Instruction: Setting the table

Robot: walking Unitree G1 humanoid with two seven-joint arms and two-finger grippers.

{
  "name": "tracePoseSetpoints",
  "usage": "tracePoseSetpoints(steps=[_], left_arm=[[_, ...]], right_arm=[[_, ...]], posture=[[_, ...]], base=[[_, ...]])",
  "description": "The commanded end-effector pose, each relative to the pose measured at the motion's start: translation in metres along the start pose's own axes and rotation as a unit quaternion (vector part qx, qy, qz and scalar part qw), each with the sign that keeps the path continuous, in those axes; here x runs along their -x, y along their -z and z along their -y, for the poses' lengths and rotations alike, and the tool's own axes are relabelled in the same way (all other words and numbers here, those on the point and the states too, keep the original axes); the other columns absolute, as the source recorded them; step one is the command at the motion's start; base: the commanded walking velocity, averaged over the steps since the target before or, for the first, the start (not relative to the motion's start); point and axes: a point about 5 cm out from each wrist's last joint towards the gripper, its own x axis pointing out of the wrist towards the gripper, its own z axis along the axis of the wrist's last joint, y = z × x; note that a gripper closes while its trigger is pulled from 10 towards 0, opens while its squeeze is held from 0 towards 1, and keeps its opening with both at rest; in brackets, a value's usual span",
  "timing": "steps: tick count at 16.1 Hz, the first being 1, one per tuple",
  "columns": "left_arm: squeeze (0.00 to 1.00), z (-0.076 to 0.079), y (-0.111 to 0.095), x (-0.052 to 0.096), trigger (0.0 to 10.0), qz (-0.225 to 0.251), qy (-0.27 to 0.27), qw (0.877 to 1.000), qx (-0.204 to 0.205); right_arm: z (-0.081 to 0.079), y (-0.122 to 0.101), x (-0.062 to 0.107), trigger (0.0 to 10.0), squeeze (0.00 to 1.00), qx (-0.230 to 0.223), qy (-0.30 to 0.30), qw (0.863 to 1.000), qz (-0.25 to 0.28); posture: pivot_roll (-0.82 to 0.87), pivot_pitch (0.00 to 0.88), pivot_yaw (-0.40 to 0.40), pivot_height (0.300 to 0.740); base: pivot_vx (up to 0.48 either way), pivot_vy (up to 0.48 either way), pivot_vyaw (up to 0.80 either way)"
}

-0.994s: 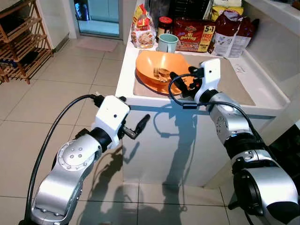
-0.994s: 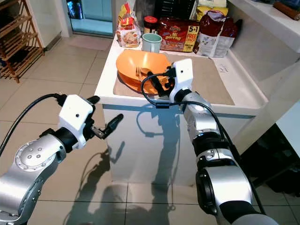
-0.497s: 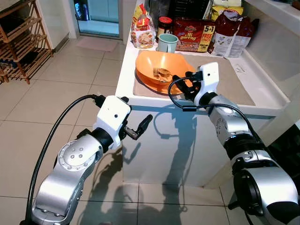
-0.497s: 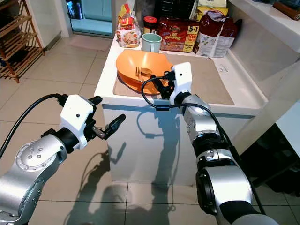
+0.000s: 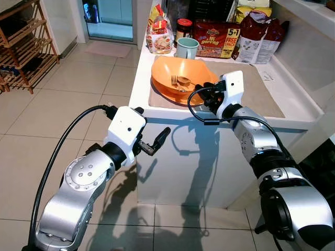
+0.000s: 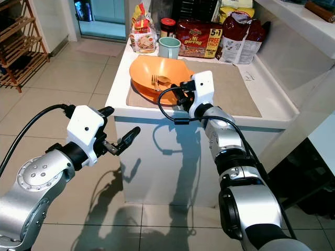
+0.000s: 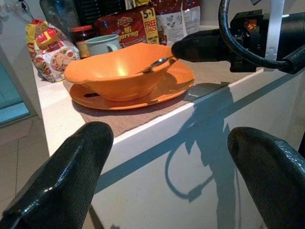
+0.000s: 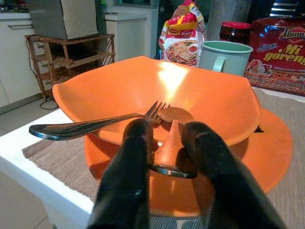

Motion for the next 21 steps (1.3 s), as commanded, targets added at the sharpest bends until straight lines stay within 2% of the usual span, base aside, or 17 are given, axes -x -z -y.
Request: tracePoseSetpoints(steps=[1, 8, 11, 14, 16, 17, 19, 20, 21], left_arm=[[0.00, 0.002, -0.008, -0.002, 10.0, 0.016, 0.010, 1.000, -0.007], [0.00, 0.001, -0.008, -0.002, 10.0, 0.018, 0.005, 1.000, -0.009], [0.00, 0.000, -0.009, 0.000, 10.0, 0.024, -0.005, 1.000, -0.009], [0.00, -0.001, -0.005, 0.004, 10.0, 0.020, -0.016, 1.000, -0.006], [0.00, -0.001, -0.005, 0.004, 10.0, 0.020, -0.017, 1.000, -0.006], [0.00, -0.002, -0.005, 0.003, 10.0, 0.025, -0.022, 0.999, -0.008], [0.00, -0.006, -0.008, 0.001, 10.0, 0.045, -0.051, 0.998, 0.003], [0.00, -0.006, -0.010, 0.001, 10.0, 0.054, -0.061, 0.997, 0.003], [0.00, -0.006, -0.009, 0.002, 10.0, 0.055, -0.069, 0.996, -0.011]], right_arm=[[0.006, -0.005, 0.001, 0.0, 0.00, 0.005, 0.005, 1.000, 0.001], [0.010, -0.011, 0.001, 0.0, 0.00, 0.008, 0.020, 1.000, 0.018], [0.013, -0.030, 0.007, 0.0, 0.00, 0.027, 0.036, 0.997, 0.067], [0.012, -0.048, 0.029, 0.0, 0.00, 0.044, 0.072, 0.988, 0.133], [0.008, -0.051, 0.037, 0.0, 0.00, 0.058, 0.080, 0.984, 0.148], [0.006, -0.053, 0.043, 0.0, 0.00, 0.075, 0.089, 0.981, 0.153], [0.000, -0.056, 0.062, 0.0, 0.00, 0.134, 0.145, 0.966, 0.169], [0.001, -0.053, 0.072, 0.0, 0.00, 0.119, 0.185, 0.960, 0.176], [-0.002, -0.045, 0.083, 0.0, 0.00, 0.104, 0.199, 0.959, 0.172]], posture=[[0.11, 0.000, -0.094, 0.740], [0.12, 0.000, -0.100, 0.740], [0.12, 0.000, -0.111, 0.740], [0.12, 0.000, -0.104, 0.740], [0.11, 0.000, -0.104, 0.740], [0.11, 0.000, -0.104, 0.740], [0.10, 0.000, -0.110, 0.740], [0.10, 0.000, -0.110, 0.740], [0.10, 0.000, -0.115, 0.740]], base=[[0.000, 0.000, 0.00], [0.000, 0.000, 0.00], [0.000, 0.000, 0.00], [0.000, 0.000, 0.00], [0.000, 0.000, 0.00], [0.000, 0.000, 0.00], [0.000, 0.000, 0.00], [0.000, 0.000, 0.00], [0.000, 0.000, 0.00]])
